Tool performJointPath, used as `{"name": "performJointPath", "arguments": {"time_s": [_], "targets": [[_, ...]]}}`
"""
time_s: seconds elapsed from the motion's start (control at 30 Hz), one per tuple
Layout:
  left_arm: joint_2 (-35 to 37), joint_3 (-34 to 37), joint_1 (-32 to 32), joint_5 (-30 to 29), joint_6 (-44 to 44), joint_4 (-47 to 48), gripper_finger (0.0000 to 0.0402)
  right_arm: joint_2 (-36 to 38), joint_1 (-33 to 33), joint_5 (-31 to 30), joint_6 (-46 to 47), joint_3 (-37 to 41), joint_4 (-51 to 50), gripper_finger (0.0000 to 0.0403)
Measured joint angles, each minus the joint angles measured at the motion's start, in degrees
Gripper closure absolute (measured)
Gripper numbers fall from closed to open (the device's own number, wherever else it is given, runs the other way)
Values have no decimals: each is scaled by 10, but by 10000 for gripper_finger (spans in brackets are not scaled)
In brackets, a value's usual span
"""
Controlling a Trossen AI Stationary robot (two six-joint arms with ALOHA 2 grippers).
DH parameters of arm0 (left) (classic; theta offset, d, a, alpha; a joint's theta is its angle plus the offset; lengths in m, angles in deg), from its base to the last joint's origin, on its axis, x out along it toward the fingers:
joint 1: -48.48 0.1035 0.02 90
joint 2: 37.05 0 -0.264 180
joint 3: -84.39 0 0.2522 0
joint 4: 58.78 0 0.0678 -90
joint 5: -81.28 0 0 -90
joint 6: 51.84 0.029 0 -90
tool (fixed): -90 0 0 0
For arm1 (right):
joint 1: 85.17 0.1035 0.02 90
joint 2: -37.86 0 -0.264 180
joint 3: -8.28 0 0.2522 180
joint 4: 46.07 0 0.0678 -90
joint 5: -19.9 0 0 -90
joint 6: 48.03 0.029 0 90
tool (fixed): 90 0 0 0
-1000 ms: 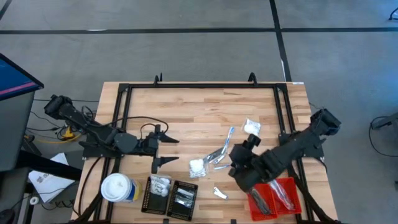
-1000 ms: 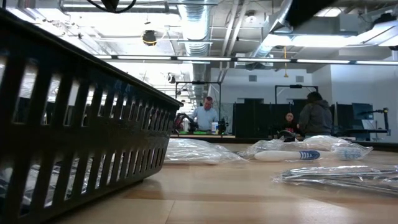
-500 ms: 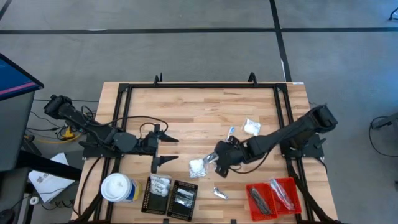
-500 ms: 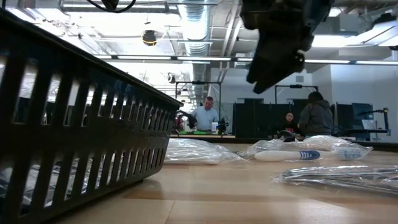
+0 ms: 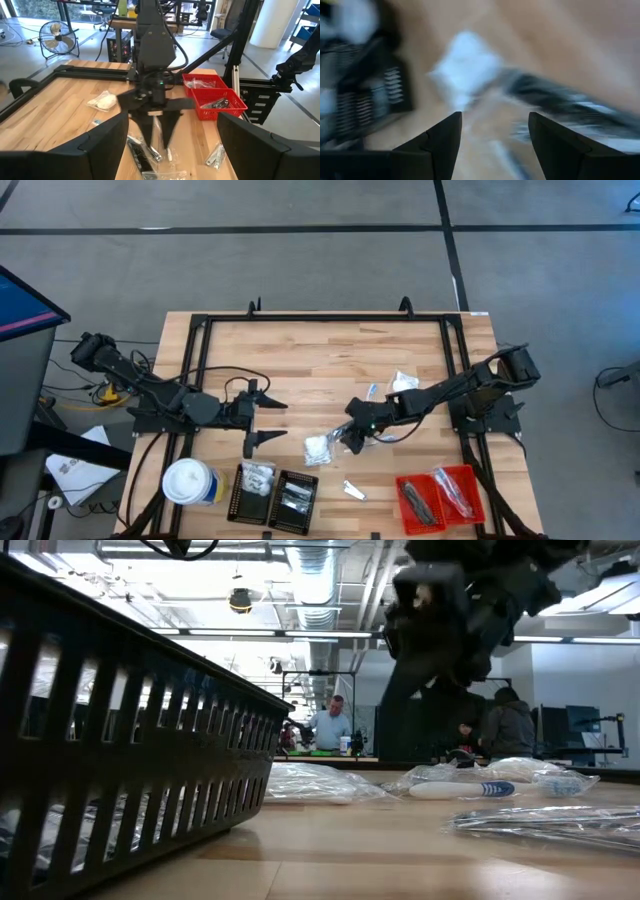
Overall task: Pick & Place Travel size toiletries
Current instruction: Put the cotton pack into the left black bin
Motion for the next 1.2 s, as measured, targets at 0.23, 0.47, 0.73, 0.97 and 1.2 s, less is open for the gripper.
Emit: {"name": "performJointPath", "arguments": {"time_s": [0.23,0.47,0.73,0.97,1.2], "targets": [[0,0,0,0,0,-2,105,0,1,12,0,14,54,180],[0,0,0,0,0,-5,105,-39,-15,12,13,13,96,180],[0,0,0,0,0,-5,105,-95,-20,36,15,4,131,180],[0,0,0,0,0,-5,105,-140,-21,49,-4,-40,132,180],[0,0,0,0,0,-5,105,-169,-18,67,-26,-74,131,180]]}}
